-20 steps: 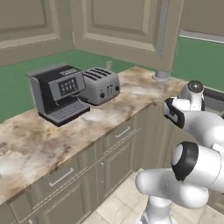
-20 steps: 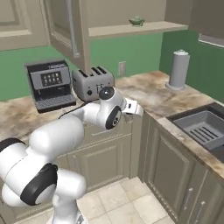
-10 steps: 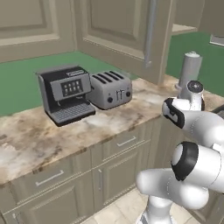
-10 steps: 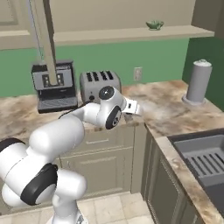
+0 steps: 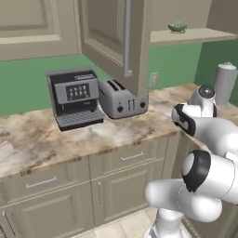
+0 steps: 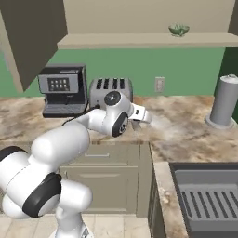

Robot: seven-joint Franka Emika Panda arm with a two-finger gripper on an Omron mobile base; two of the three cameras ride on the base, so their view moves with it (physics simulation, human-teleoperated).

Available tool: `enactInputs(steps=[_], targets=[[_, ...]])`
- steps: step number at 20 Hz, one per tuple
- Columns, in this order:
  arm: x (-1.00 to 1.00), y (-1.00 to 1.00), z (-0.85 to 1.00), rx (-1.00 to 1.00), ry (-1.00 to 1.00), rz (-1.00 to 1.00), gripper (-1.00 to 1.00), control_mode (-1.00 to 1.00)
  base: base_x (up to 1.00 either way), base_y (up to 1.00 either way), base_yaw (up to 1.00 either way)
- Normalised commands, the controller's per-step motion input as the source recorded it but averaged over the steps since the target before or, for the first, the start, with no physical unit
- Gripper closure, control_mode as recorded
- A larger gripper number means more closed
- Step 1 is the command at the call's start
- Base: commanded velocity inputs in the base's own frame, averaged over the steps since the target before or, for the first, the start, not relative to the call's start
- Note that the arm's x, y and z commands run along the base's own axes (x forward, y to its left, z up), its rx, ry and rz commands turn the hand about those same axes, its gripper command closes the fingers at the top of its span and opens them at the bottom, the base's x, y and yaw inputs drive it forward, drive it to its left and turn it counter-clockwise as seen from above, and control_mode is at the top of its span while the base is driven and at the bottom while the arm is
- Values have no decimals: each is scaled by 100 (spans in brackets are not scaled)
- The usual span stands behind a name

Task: Pick the candle and candle from the dining table and place them in the open cabinet. Close the cabinet after placing the objects.

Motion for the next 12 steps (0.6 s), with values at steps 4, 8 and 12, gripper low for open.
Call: enactInputs(steps=[4, 8, 12], targets=[[0, 0, 0, 0, 0, 0, 100, 100, 41, -41, 32], [0, 0, 0, 0, 0, 0, 100, 100, 59, -31, 28], [0, 0, 0, 0, 0, 0, 100, 100, 65, -27, 27]])
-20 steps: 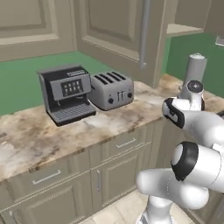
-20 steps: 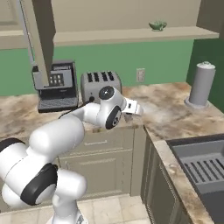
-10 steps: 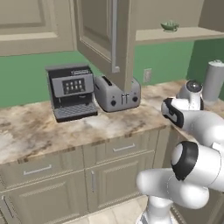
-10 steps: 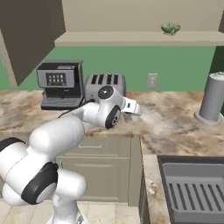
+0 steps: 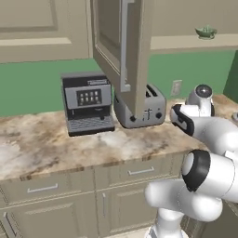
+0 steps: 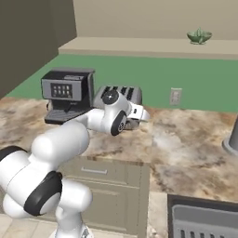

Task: Pick the candle and candle from the dining table and place them in the open cabinet. Close the cabinet after placing the objects.

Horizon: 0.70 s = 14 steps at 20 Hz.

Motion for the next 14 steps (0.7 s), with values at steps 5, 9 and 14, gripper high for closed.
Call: enactInputs(steps=[5, 9, 14], targets=[[0, 0, 0, 0, 0, 0, 100, 100, 57, -27, 25], [0, 0, 0, 0, 0, 0, 100, 100, 17, -10, 14], [0, 0, 0, 0, 0, 0, 100, 100, 0, 0, 1]])
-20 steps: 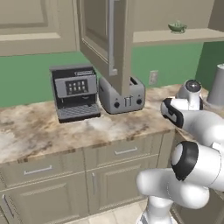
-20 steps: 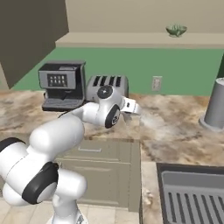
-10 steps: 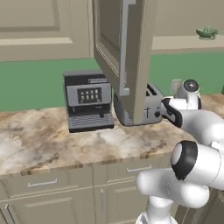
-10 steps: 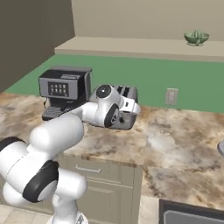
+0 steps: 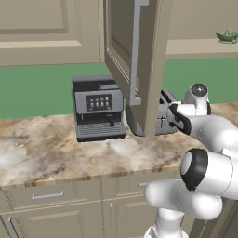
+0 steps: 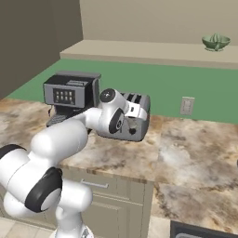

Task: Pick the candle and candle from the dining table and place them in the open cabinet. Close the cabinet after placing the objects.

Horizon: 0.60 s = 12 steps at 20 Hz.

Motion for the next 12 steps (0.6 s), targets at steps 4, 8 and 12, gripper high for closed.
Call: enactInputs(steps=[4, 8, 12], targets=[[0, 0, 0, 0, 0, 0, 100, 100, 0, 0, 0], [0, 0, 0, 0, 0, 0, 100, 100, -1, -1, 0], [0, 0, 0, 0, 0, 0, 100, 100, 0, -2, 0]])
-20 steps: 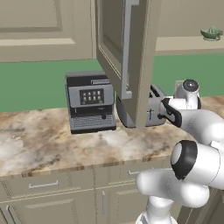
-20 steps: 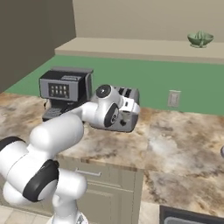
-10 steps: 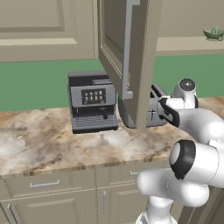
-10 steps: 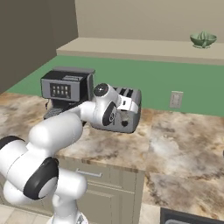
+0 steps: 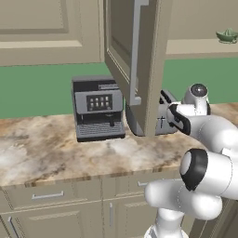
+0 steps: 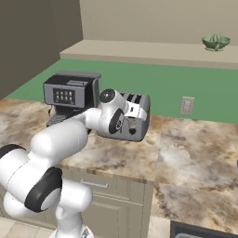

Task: Pick the candle and candle from the dining table and place them in the open cabinet. Close the cabinet after placing the objects.

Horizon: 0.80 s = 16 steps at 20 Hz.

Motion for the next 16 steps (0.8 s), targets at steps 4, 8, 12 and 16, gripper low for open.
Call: enactInputs(steps=[4, 8, 12, 16], targets=[[-14, 0, 24, 0, -10, 2, 100, -100, 0, 0, 0], [-20, -2, 48, 0, -10, 7, 100, -100, 0, 0, 0], [-18, 0, 55, -1, -4, 4, 100, -100, 0, 0, 0], [-16, 0, 66, -5, 0, 0, 100, -100, 0, 0, 0]])
